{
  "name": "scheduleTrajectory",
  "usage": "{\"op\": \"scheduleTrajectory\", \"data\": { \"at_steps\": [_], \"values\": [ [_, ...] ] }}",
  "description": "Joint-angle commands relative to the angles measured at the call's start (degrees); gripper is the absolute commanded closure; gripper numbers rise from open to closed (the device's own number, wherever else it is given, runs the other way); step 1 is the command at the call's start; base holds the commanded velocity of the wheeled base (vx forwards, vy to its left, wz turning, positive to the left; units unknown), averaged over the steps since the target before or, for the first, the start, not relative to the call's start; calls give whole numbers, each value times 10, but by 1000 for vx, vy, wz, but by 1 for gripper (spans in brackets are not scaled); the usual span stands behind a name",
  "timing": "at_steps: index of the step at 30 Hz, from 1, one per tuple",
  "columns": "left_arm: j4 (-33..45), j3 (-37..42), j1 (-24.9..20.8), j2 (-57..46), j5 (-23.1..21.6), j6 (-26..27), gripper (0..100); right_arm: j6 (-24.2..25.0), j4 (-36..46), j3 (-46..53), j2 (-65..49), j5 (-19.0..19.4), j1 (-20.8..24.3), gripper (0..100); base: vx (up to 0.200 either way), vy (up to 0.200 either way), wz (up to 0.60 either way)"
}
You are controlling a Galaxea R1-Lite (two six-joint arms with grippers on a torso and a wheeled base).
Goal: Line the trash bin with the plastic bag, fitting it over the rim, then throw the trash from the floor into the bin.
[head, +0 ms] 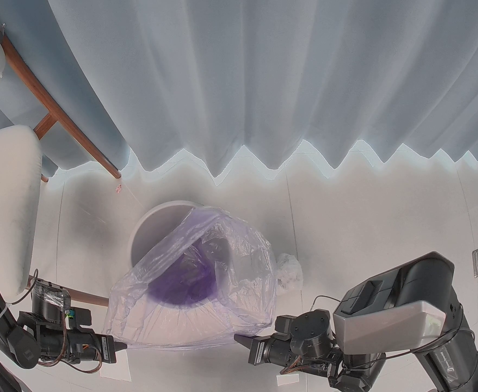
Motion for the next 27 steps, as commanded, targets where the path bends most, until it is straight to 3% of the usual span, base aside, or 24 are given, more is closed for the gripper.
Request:
{"op": "scheduleTrajectory", "data": {
  "at_steps": [1, 4, 11, 12, 21, 27],
  "values": [
    [0, 0, -1, 30, 21, 0, 100, -1, 1, -3, 8, -1, -6, 100, 0, 0, 0],
    [-17, -7, -1, 58, 43, 1, 100, -20, 1, -19, 15, -5, -15, 100, 0, 0, 0],
    [-139, 3, 0, 132, 56, 0, 100, -38, 6, -55, 26, -16, -26, 100, 0, 0, 0],
    [-188, 8, 0, 160, 65, -3, 100, -38, 7, -63, 26, -17, -26, 100, 0, 0, 0],
    [-380, 13, 0, 273, 106, -8, 100, -40, 10, -115, 40, -38, -38, 100, 0, 0, 0],
    [-403, 13, 1, 280, 106, -24, 100, -39, 22, -142, 41, -39, -41, 100, 0, 0, 0]
  ]
}}
